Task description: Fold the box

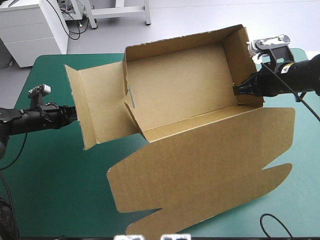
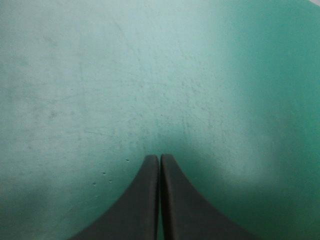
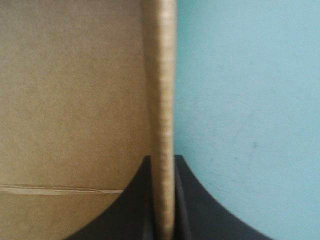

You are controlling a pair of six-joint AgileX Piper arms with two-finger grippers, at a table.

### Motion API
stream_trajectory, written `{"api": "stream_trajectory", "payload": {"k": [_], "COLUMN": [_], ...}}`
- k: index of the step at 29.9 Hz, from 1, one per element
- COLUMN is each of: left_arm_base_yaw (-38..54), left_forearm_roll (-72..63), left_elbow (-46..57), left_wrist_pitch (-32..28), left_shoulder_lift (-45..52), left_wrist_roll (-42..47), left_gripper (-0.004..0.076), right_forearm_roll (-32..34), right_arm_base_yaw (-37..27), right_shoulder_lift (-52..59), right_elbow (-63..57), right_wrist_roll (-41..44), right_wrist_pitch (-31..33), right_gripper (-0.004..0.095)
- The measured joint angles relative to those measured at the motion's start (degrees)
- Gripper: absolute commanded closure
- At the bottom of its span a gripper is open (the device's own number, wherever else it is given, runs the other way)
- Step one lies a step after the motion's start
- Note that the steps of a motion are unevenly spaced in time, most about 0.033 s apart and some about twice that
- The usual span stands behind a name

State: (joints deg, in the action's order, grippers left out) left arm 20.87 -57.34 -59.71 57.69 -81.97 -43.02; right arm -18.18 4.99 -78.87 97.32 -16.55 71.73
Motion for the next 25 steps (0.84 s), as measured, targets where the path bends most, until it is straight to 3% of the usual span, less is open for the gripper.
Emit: {"api": "stream_trajectory", "payload": {"k": [9,18,25], "left_arm_base_yaw": [-2.93,-14.02,-15.79], "left_forearm_roll": [-10.0,-11.89,-11.25], "left_elbow": [-0.05,-0.05,-0.05], "left_wrist_pitch": [4.95,5.19,2.79], "left_shoulder_lift": [-3.69,-3.75,-3.63], "left_wrist_roll": [0.0,0.0,0.0], "left_gripper": [0.0731,0.0731,0.0731], "right_forearm_roll": [-7.69,-7.12,-3.28], "right_arm_base_yaw": [0.0,3.54,5.38], "right_shoulder_lift": [-3.48,-10.2,-12.69], "right_elbow": [0.0,0.0,0.0], "right_wrist_roll": [-2.56,-2.42,-0.19], "right_wrist_pitch": [-0.06,-3.49,-4.85], "right_gripper": [0.0927,0.0925,0.0925]}}
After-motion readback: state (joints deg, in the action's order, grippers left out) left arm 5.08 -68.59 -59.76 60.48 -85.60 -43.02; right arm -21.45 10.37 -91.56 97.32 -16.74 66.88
